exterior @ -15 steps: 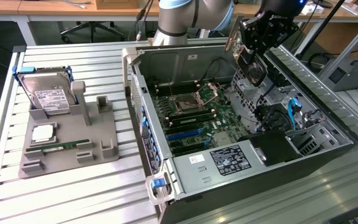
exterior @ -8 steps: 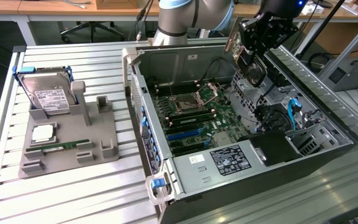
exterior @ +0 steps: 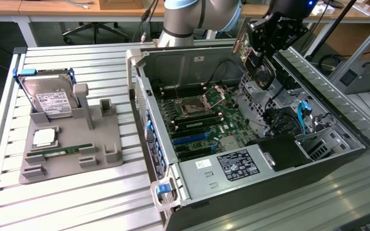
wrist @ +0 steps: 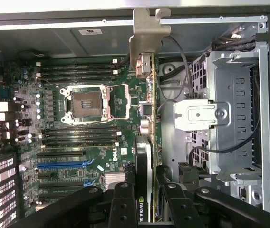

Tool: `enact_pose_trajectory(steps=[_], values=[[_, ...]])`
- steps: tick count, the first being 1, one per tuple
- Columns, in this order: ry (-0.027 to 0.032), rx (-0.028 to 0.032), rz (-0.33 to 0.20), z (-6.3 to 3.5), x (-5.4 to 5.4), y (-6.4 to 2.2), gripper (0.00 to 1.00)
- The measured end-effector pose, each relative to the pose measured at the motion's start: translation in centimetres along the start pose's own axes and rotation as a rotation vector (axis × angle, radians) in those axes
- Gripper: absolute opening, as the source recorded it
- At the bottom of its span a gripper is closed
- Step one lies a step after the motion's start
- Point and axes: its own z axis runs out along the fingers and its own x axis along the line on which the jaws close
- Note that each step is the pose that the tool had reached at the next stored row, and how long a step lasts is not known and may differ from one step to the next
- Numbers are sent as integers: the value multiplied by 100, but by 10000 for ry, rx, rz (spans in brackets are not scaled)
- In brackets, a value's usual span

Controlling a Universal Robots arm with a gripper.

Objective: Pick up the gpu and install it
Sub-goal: 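Insert the gpu into the slot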

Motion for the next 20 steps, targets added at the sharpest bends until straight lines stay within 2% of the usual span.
enact_pose_trajectory(steps=[5, 14, 20], values=[[11, -4, -217, 0, 1, 0, 27], [65, 4, -1272, 0, 0, 0, 27], [115, 17, -2270, 0, 0, 0, 27]])
